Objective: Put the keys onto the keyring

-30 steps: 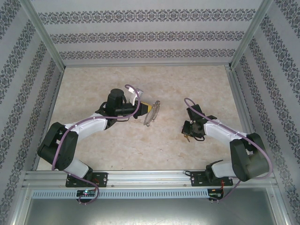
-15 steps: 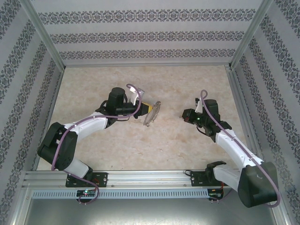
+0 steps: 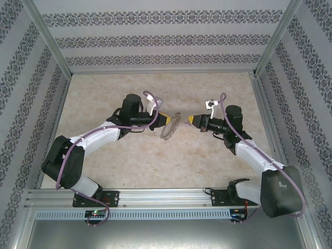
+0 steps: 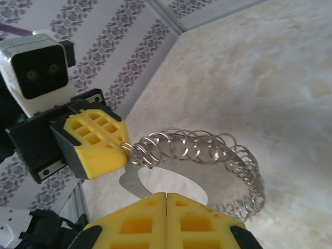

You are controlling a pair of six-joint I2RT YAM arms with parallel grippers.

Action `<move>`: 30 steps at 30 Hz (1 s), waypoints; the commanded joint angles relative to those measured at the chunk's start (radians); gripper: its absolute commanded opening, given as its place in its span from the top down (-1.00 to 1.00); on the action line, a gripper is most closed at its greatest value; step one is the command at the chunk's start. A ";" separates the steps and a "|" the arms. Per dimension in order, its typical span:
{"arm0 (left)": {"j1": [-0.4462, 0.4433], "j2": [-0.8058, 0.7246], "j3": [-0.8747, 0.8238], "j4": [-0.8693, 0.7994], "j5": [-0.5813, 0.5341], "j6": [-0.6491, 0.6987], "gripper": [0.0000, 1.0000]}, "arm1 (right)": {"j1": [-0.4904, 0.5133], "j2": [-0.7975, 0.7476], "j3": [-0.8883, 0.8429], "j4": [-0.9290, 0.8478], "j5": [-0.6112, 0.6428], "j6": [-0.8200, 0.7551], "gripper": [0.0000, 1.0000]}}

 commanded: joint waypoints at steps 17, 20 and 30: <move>-0.045 0.009 0.084 -0.088 -0.012 0.080 1.00 | 0.138 -0.016 0.079 0.043 0.096 -0.053 1.00; -0.048 0.009 0.084 -0.088 -0.014 0.082 1.00 | 0.165 -0.027 0.096 -0.003 0.138 -0.080 1.00; -0.056 0.016 0.089 -0.084 -0.017 0.084 1.00 | 0.225 -0.012 0.136 -0.119 0.221 -0.166 1.00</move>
